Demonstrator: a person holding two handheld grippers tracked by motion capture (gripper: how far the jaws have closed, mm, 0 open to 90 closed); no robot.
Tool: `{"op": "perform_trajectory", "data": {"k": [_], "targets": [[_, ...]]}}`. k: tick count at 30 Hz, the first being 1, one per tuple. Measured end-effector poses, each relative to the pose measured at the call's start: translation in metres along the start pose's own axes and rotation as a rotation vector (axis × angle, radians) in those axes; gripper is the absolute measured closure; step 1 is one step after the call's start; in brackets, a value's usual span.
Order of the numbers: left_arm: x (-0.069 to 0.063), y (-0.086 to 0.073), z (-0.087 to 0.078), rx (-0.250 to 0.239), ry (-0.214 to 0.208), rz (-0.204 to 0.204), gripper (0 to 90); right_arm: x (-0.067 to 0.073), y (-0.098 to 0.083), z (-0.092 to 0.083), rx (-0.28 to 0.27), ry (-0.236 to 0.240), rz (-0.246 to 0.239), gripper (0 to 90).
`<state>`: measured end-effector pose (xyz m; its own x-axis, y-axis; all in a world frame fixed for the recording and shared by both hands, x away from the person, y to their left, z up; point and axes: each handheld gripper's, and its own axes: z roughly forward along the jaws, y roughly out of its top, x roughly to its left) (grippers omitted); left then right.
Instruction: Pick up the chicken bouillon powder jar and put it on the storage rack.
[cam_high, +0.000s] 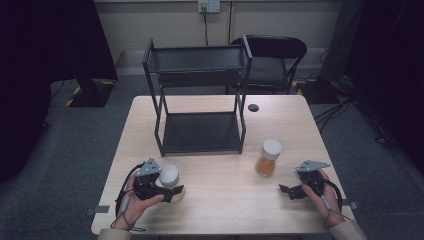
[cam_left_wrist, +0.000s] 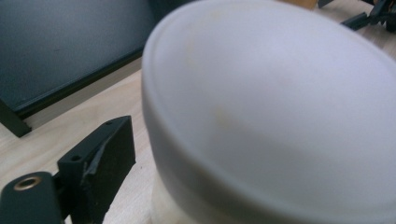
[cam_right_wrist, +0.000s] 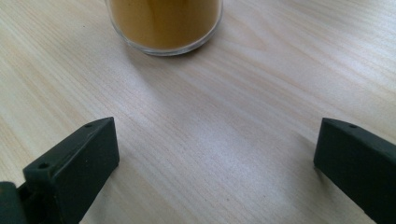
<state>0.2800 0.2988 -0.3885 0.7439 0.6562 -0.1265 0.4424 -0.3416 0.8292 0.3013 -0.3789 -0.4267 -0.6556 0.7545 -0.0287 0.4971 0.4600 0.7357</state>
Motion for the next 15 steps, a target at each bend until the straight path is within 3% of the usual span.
{"op": "perform_trajectory", "data": {"k": [5,9,13,15], "targets": [[0.0002,0.0015,0.0026,-0.008,-0.007,0.004,20.5,0.0,0.0,0.0,0.0,0.0,0.0,0.0],[-0.0055,0.0058,0.0038,-0.005,0.018,0.028,25.4,0.0,0.0,0.0,0.0,0.0,0.0,0.0],[-0.007,0.0068,0.0038,-0.008,0.015,0.041,31.5,0.0,0.0,0.0,0.0,0.0,0.0,0.0],[-0.0095,0.0096,0.0033,0.003,0.025,0.067,32.7,0.0,0.0,0.0,0.0,0.0,0.0,0.0]]}}
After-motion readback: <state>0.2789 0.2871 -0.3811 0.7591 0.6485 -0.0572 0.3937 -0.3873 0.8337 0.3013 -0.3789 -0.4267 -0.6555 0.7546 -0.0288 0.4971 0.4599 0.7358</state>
